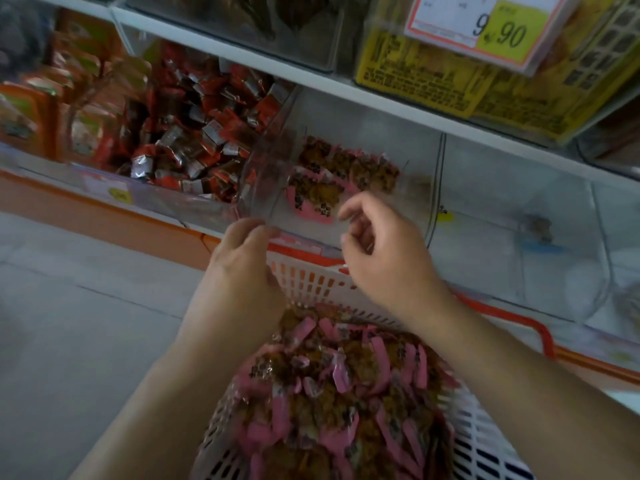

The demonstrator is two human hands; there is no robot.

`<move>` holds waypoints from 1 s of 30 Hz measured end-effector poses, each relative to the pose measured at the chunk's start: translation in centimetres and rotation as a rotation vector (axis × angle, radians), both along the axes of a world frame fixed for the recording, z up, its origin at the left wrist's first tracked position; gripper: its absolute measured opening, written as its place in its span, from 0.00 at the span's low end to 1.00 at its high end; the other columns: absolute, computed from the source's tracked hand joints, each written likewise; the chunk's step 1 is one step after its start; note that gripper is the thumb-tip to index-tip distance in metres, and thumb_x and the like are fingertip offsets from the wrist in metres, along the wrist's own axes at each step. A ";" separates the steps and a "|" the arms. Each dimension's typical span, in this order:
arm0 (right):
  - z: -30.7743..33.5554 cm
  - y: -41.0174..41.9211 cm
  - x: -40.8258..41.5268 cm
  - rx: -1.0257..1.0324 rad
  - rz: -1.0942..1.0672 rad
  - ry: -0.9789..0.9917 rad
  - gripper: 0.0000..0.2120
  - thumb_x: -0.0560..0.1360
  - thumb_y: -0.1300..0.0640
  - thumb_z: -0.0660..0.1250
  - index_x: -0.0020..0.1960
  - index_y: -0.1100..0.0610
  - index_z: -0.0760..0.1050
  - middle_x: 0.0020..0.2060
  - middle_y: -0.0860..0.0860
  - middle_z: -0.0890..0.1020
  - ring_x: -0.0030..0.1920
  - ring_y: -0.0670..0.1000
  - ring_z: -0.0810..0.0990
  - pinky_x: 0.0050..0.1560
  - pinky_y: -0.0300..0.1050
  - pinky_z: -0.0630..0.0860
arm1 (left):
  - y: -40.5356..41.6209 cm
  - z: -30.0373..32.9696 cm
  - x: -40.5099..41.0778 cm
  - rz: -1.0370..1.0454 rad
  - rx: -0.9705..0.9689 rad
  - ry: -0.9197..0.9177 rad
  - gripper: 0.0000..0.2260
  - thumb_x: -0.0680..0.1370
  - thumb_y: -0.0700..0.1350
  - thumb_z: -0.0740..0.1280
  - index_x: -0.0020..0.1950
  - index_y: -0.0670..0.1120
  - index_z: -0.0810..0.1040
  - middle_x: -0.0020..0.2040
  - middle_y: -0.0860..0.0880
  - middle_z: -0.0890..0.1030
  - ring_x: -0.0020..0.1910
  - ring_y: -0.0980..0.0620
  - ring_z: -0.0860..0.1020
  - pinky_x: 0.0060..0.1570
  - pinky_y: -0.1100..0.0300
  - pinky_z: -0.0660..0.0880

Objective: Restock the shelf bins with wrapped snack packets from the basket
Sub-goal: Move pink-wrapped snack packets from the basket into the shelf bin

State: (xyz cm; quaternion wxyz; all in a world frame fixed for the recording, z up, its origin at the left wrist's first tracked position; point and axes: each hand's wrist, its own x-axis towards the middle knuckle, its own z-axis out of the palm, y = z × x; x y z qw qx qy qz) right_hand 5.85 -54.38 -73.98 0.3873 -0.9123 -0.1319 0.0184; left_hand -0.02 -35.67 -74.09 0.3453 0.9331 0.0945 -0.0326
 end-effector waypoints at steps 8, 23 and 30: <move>-7.0 -5.8 -10.2 -0.571 0.143 0.475 0.26 0.81 0.52 0.70 0.77 0.43 0.68 0.74 0.43 0.72 0.74 0.46 0.71 0.76 0.46 0.70 | 0.9 -0.5 -3.3 0.101 0.038 0.314 0.19 0.81 0.39 0.63 0.71 0.45 0.64 0.66 0.40 0.72 0.61 0.37 0.76 0.57 0.45 0.76; -4.9 -6.0 -8.6 -0.180 0.031 0.561 0.09 0.83 0.43 0.69 0.58 0.45 0.85 0.51 0.37 0.85 0.51 0.38 0.81 0.56 0.38 0.77 | -0.8 1.5 -2.3 0.113 0.046 -0.021 0.15 0.80 0.41 0.65 0.65 0.51 0.78 0.57 0.50 0.78 0.54 0.50 0.78 0.49 0.60 0.74; -0.5 -7.0 -8.3 0.232 0.007 0.637 0.08 0.80 0.48 0.73 0.59 0.42 0.84 0.54 0.41 0.88 0.57 0.45 0.87 0.66 0.59 0.80 | -4.6 1.0 -2.1 -0.290 -0.391 0.300 0.07 0.81 0.52 0.69 0.58 0.60 0.83 0.49 0.60 0.86 0.48 0.61 0.84 0.53 0.54 0.82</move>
